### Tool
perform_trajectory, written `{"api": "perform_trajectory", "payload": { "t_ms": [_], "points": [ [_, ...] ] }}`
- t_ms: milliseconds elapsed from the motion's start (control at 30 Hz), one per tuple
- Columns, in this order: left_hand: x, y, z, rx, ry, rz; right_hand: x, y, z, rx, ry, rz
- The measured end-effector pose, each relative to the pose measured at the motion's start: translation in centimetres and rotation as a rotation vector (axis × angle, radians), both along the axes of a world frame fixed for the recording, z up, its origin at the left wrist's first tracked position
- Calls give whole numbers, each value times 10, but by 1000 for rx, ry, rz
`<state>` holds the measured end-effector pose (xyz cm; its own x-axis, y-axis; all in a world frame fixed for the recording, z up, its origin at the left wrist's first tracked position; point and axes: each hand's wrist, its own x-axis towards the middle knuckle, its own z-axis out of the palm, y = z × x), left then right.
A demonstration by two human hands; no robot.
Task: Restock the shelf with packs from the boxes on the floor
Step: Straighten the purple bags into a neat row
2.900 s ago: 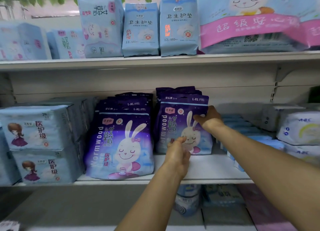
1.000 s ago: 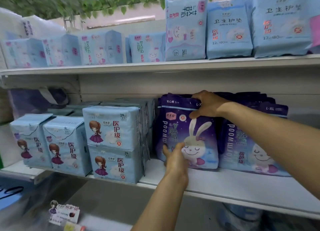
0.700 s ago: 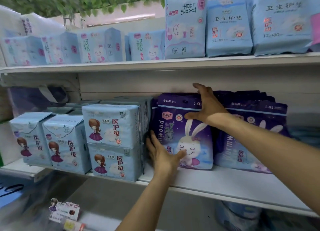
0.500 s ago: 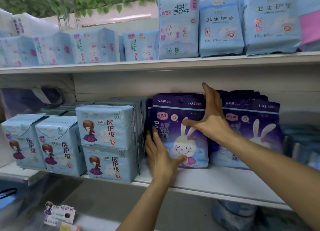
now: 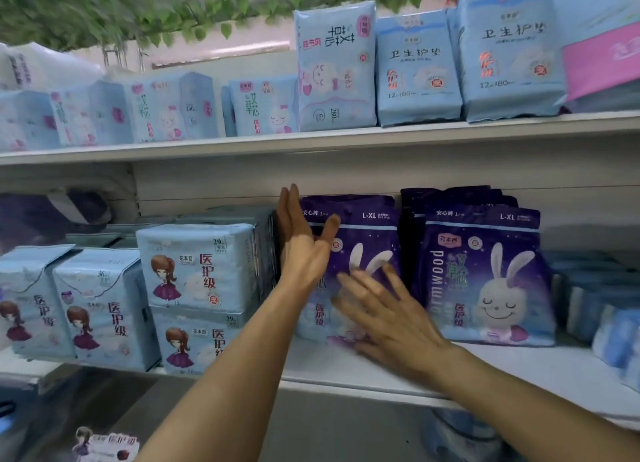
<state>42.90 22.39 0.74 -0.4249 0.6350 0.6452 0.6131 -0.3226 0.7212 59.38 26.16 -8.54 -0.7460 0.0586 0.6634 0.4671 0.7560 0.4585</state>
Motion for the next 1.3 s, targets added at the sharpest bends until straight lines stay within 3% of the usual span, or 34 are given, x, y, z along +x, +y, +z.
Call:
{"api": "perform_trajectory", "payload": {
  "t_ms": [233, 400, 733, 833, 967, 1067, 1167, 1300],
  "points": [
    [-4, 14, 21, -89, -118, -7, -11, 6, -3, 106, -152, -51],
    [-2, 15, 19, 34, -152, -26, -6, 17, 3, 59, -197, -124],
    [0, 19, 11, 35, -152, -75, -4, 26, 1, 76, -229, -152],
    [-1, 16, 0, 39, -74, -59, -4, 25, -1, 78, -203, -112],
    [15, 3, -40, 65, 230, 127, 2, 24, -3, 16, -188, -35],
    [29, -10, -76, 29, 232, 220, 21, 24, -3, -16, -207, 20],
    [36, -12, -98, -112, 258, 256, 50, 28, 3, -2, 0, 10],
    [49, -13, -97, -379, 253, 312, 90, 30, 24, -282, 711, -224]
  ]
}}
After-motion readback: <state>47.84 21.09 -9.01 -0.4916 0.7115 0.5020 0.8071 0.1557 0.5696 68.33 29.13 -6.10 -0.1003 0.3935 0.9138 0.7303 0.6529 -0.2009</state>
